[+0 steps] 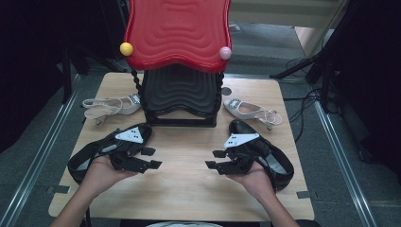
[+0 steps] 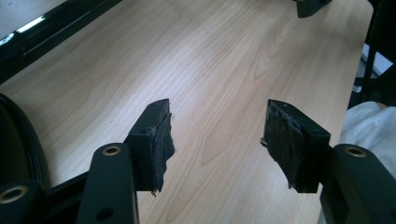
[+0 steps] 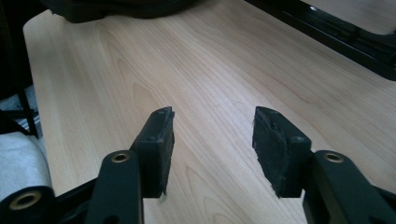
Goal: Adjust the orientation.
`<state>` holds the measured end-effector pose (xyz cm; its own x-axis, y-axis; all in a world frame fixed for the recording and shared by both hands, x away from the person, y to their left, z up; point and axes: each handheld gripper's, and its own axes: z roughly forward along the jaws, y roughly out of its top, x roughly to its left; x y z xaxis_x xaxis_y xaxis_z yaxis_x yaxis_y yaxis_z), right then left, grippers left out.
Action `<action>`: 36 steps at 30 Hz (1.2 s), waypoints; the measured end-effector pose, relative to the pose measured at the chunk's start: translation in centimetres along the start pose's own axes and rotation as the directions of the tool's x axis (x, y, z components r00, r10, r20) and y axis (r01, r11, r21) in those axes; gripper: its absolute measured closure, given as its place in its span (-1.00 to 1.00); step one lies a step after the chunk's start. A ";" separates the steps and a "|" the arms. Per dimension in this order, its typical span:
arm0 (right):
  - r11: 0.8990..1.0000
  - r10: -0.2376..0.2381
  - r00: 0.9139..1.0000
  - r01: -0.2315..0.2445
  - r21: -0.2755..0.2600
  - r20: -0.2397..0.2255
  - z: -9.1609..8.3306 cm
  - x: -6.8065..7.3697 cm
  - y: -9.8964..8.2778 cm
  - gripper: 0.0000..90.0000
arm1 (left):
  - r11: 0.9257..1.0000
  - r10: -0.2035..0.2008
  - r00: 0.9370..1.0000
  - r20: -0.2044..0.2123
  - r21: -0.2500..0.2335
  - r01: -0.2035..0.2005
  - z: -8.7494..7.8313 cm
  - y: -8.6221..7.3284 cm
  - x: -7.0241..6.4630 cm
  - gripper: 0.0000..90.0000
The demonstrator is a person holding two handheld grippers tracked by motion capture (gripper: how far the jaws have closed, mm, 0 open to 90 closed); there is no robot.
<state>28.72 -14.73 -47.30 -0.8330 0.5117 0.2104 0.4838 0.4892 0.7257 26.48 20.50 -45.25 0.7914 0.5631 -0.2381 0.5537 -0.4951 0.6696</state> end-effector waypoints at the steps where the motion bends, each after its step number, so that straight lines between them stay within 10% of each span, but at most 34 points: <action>1: 1.000 0.003 1.000 -0.003 0.005 0.000 0.0 -0.1 0.1 0.07 | 1.000 0.002 1.000 -0.010 0.008 -0.002 -0.2 -0.1 0.0 -0.06; 24: 0.998 -0.024 1.000 0.025 0.052 -0.010 1.2 -0.6 0.4 -0.03 | 0.998 -0.059 0.995 -0.082 -0.028 0.057 -5.7 -2.0 2.0 0.32; 36: 0.998 -0.030 1.000 0.030 0.060 0.001 1.4 -0.7 0.5 -0.07 | 0.987 -0.162 0.974 -0.159 -0.047 0.156 -8.9 -4.6 3.9 0.30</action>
<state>29.93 -13.82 -48.01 -0.8468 0.4977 0.1878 0.4741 0.5458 0.6909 24.67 30.87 -42.97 0.6400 0.7336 -0.2287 0.6578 -0.3693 0.6564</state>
